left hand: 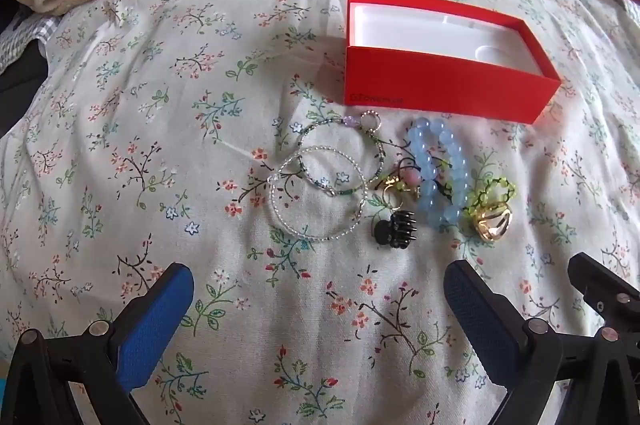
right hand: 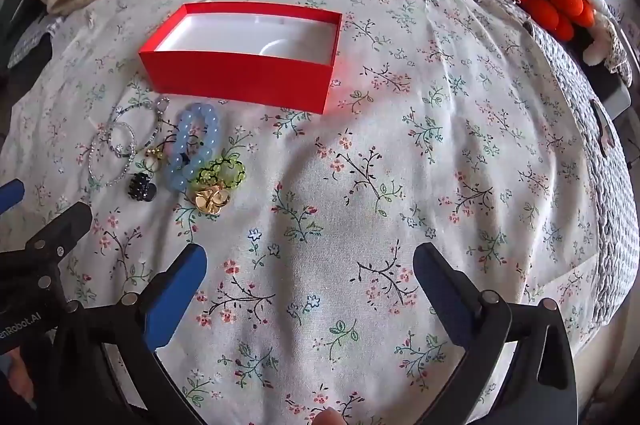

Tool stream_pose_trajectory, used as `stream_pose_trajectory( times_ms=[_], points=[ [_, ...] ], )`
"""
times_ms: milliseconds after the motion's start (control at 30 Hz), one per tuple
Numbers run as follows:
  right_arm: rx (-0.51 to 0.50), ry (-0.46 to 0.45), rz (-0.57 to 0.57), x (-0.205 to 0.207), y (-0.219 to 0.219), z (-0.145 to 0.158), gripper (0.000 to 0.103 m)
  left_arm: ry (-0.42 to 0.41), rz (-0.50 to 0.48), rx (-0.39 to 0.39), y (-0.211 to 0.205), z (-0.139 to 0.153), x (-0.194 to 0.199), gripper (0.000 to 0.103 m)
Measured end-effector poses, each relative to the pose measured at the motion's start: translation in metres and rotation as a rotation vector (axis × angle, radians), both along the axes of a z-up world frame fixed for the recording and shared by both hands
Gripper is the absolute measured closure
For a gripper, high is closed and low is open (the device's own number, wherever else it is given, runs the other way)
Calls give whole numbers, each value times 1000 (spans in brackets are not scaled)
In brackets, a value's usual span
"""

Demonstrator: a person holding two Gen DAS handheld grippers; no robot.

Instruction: Organize jewelry

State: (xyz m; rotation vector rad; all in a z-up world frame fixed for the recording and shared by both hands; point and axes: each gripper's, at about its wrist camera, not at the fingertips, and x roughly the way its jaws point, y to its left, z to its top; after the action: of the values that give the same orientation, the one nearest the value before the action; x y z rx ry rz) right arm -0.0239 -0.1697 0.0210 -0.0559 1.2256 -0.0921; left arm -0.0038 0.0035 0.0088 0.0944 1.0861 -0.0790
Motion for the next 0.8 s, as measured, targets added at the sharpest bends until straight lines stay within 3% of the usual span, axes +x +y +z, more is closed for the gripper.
stream_pose_trajectory(
  times_ms=[800],
  points=[
    [6, -3, -3, -1, 3, -1, 0, -13, 0, 3, 2, 4, 0, 0]
  ],
)
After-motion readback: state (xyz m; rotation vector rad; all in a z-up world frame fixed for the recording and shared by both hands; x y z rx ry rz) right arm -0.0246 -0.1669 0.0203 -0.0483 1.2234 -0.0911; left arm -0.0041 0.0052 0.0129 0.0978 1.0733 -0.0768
